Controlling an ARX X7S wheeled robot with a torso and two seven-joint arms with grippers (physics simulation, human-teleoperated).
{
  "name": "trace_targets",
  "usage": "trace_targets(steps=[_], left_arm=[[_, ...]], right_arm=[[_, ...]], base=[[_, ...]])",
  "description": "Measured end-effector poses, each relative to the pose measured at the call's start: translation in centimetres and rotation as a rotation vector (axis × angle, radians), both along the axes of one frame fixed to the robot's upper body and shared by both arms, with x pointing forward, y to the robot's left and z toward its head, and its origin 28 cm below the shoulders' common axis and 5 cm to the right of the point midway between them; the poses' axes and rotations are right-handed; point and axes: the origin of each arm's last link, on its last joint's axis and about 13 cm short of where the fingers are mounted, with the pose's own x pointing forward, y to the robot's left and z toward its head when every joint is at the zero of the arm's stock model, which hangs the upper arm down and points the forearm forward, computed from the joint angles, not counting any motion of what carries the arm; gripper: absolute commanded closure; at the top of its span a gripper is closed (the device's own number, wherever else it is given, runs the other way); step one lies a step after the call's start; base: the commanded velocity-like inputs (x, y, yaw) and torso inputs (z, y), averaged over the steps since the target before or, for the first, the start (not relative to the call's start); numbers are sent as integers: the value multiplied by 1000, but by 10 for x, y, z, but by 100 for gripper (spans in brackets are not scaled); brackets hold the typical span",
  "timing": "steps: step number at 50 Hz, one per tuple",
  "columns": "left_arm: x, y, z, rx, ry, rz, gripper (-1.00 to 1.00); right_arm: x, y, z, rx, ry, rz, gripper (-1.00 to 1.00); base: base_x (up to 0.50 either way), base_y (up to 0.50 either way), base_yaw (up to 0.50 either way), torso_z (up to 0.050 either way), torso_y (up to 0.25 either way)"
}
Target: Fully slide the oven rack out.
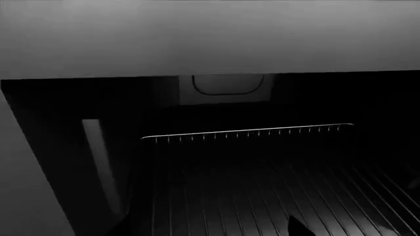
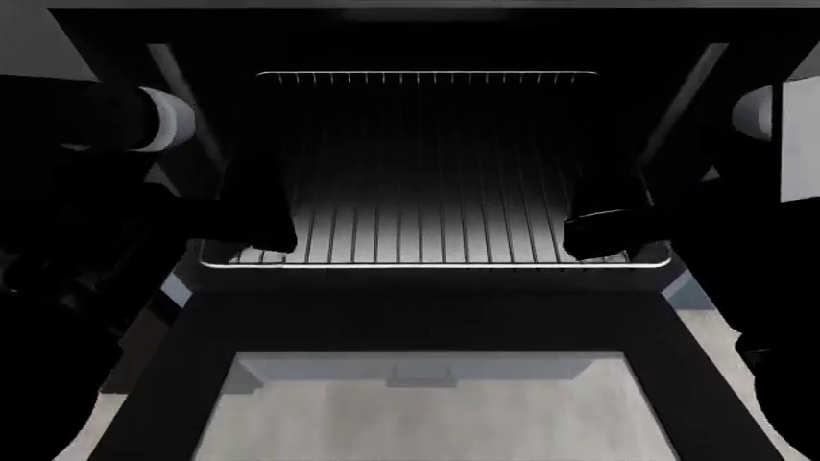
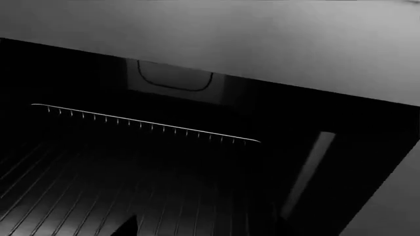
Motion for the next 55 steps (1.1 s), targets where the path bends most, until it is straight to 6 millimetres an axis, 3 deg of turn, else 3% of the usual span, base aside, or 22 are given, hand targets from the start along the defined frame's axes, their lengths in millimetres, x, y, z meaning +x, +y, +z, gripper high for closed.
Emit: trace_targets(steps=[24,37,55], left_arm=[[62,-15,0,-40,201,-37,-100],[81,-21,0,-58,226,-24,-100],[101,-23,-15,-22,281,4,-100]], right_arm=[[59,7,10,-13,261,-44,-100],[75,12,11,-5,349,-48,-100],[93,15,5,7,404,-50,-100]], base=[[0,0,0,0,0],[0,0,0,0,0],[0,0,0,0,0]])
